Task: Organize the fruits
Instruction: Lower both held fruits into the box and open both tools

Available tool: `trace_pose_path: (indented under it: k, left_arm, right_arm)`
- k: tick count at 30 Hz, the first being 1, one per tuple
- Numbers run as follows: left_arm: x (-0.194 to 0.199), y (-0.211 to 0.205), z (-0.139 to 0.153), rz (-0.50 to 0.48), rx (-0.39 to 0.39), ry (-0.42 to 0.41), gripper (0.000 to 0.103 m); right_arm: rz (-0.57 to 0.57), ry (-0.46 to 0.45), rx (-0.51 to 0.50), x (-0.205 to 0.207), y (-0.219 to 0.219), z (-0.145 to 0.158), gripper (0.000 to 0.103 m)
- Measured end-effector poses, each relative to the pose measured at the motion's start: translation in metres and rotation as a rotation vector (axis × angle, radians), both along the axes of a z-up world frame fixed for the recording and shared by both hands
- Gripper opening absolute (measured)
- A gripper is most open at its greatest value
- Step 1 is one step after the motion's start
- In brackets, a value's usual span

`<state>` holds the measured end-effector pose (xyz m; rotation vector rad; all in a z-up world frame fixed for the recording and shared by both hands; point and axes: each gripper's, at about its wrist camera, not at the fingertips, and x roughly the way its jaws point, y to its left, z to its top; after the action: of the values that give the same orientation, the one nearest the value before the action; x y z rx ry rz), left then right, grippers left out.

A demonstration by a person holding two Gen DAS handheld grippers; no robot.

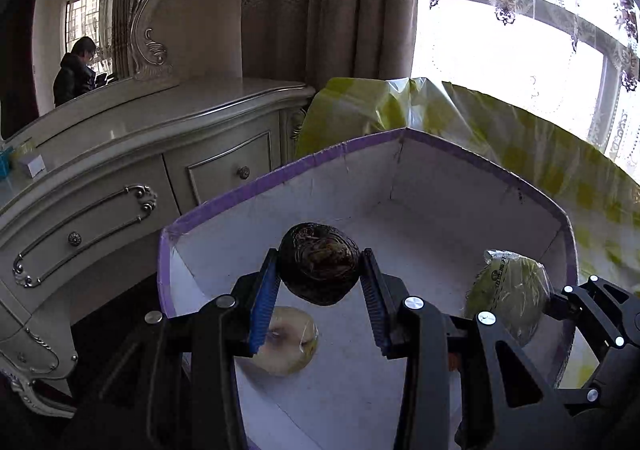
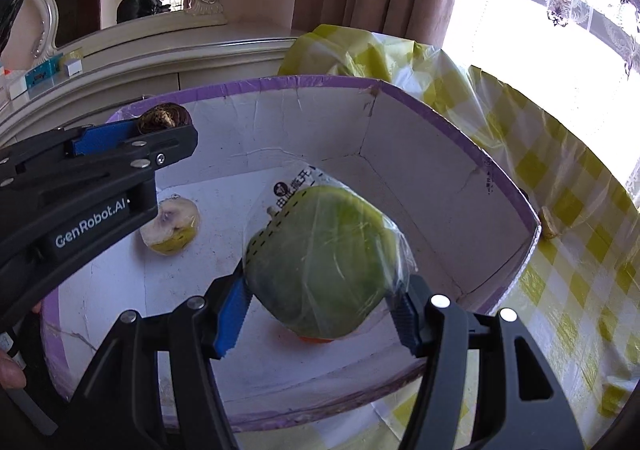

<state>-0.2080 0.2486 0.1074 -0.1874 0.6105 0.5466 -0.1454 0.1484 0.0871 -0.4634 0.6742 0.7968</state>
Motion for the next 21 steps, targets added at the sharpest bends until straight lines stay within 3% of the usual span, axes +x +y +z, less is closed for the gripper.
trace_pose_path:
  k: [3,8,9,13,16,18,21]
  left_arm:
    - [0.009,0.003,-0.004,-0.008,0.008,0.106,0.039]
    - [0.005,0.011,-0.02,-0.01,-0.048,0.232,0.04]
    - [0.003,0.009,-0.022,-0.009,-0.022,0.243,0.04]
    - [0.004,0.006,-0.025,-0.006,0.009,0.249,0.041]
    - [0.008,0.004,-0.027,-0.002,0.027,0.252,0.05]
    - [0.008,0.002,-0.028,0.002,0.04,0.255,0.053]
    - [0.008,0.002,-0.027,0.008,0.042,0.243,0.054]
  right_arm:
    - [-0.011,-0.026,-0.059,0.001,0.008,-0.005,0.062]
    - [-0.037,-0.026,-0.07,0.006,0.006,-0.007,0.063]
    - [-0.037,-0.027,-0.07,0.006,0.006,-0.007,0.063]
    - [-0.04,-0.031,-0.066,0.007,0.006,-0.008,0.066]
    - [-0.038,-0.028,-0.055,0.008,0.005,-0.008,0.069]
    - [-0.036,-0.036,-0.051,0.008,0.005,-0.008,0.08]
    - [-0.032,-0.035,-0.04,0.007,0.005,-0.009,0.083]
